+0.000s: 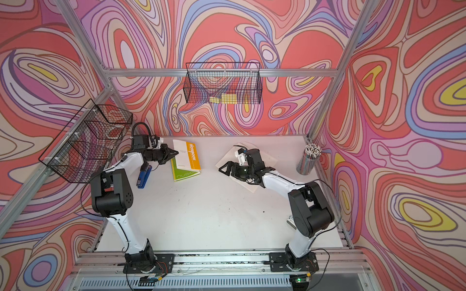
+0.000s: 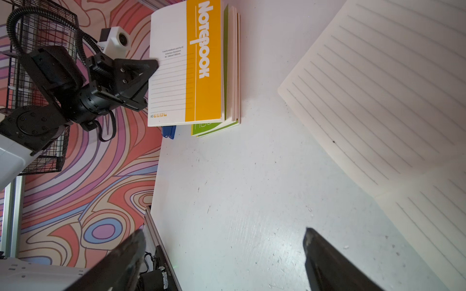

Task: Close the notebook
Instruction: Place the notebook at the notebook.

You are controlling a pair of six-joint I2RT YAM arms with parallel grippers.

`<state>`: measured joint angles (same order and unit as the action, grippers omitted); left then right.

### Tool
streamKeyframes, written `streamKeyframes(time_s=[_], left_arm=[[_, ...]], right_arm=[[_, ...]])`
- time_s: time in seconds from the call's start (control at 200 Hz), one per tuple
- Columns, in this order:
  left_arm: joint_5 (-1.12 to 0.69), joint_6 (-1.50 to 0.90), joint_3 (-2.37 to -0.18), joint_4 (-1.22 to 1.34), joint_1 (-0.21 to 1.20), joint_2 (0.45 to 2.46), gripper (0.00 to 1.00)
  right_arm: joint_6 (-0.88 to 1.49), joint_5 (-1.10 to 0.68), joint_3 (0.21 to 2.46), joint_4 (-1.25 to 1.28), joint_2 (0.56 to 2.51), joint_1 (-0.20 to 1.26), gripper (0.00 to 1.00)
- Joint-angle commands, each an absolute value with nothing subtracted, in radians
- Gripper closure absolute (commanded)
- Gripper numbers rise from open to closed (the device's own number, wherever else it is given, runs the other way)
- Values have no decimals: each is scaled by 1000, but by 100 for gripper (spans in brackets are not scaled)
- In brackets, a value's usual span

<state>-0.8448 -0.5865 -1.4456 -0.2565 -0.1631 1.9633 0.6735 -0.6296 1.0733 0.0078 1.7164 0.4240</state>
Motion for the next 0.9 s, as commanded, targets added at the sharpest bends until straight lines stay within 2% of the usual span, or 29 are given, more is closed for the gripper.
streamKeyframes(time_s=[0.0,0.896], left_arm=[[-863,-544,-1476,-297,-178,1991,100],[-670,-506,-1437,-298,-182,2077,100]], right_arm=[[666,-649,1095,15,1739,421,2],[673,-657,1071,38,1766,419,2]])
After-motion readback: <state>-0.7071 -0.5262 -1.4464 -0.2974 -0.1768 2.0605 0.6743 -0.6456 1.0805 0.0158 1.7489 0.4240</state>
